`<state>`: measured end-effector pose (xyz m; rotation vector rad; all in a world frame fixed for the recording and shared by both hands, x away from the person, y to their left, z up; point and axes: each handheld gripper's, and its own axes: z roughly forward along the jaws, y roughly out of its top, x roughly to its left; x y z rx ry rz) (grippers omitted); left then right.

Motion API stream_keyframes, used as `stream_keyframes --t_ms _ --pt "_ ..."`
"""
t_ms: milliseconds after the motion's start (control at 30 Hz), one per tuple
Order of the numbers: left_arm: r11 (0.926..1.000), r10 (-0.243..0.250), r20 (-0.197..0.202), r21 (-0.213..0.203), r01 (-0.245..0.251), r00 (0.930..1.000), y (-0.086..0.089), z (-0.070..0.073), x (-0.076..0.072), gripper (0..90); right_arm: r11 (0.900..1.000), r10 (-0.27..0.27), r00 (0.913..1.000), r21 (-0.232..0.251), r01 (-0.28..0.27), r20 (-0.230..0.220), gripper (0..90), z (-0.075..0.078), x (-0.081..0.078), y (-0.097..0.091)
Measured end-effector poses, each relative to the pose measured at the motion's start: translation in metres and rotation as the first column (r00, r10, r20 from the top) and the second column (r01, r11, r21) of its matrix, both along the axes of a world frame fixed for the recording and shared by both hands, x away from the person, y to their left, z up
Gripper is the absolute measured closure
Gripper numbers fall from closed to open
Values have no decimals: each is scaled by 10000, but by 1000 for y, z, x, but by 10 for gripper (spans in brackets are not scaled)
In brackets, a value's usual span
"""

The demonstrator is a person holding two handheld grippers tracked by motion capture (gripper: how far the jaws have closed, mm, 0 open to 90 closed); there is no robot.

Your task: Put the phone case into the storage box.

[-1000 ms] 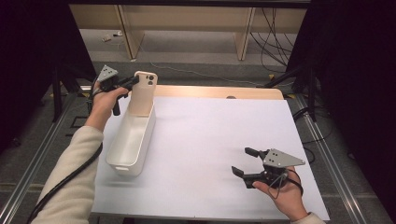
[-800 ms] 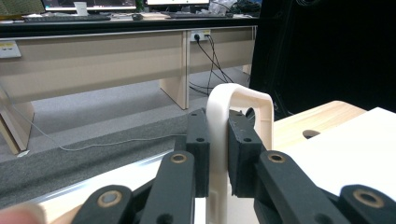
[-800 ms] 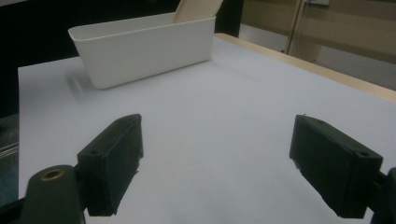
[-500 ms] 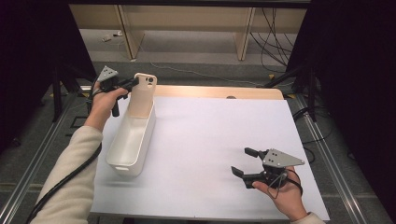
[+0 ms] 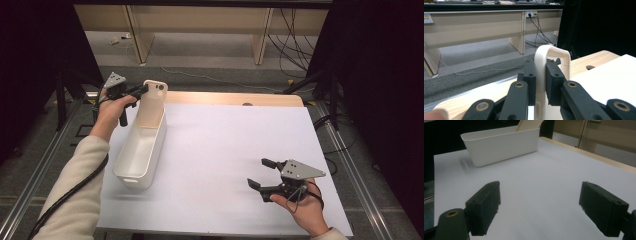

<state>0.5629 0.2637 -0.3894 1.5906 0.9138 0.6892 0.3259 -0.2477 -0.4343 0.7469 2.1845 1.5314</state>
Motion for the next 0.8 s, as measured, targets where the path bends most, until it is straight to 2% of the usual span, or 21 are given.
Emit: stream_keyframes --t_ms 67,100,133,200,233,267,400,433,467,533,600,633,800 --pt "9999 30 -59 -114 -30 10000 0 -1 0 800 10000 -2 10000 -1 2 0 184 0 0 0" --pt "10000 1 -32 2 -1 10000 1 -1 0 801 10000 -22 10000 51 21 57 184 0 0 0" --pt "10000 -1 -35 33 1 10000 1 -2 0 800 10000 1 9999 55 0 -154 184 -1 0 0" --pt "9999 39 -135 -129 -41 9999 1 -3 0 800 9999 27 10000 149 -28 55 184 -1 1 1" --pt "10000 5 -84 -49 -5 10000 2 -3 0 799 9999 38 10000 143 -39 49 184 -1 1 1" --pt "10000 38 -133 -90 -39 9999 2 -4 0 799 9998 80 9998 192 -76 -200 184 -1 0 1" --pt "10000 42 -147 21 -42 9999 3 -5 1 796 9997 82 9997 220 -76 -241 184 -1 0 2" --pt "9999 81 -226 -61 -83 9997 3 -5 1 794 9999 37 10000 160 -38 49 184 -1 1 1" --pt "10000 73 -235 -28 -74 9997 3 -5 1 793 9997 74 9998 218 -70 -202 184 -1 0 2" --pt "10000 77 -247 14 -76 9997 4 -6 1 791 9998 64 10000 188 -65 55 184 -1 1 1" --pt "10000 97 -310 -22 -98 9995 4 -7 1 790 10000 7 9997 21 -7 -261 184 0 -1 0" --pt "9999 114 -332 -37 -115 9994 4 -7 1 789 9998 75 9996 205 -70 -263 184 -1 -1 2" --pt "9999 131 -404 -18 -132 9991 5 -9 1 787 9998 103 9996 197 -98 -248 184 -1 0 2"
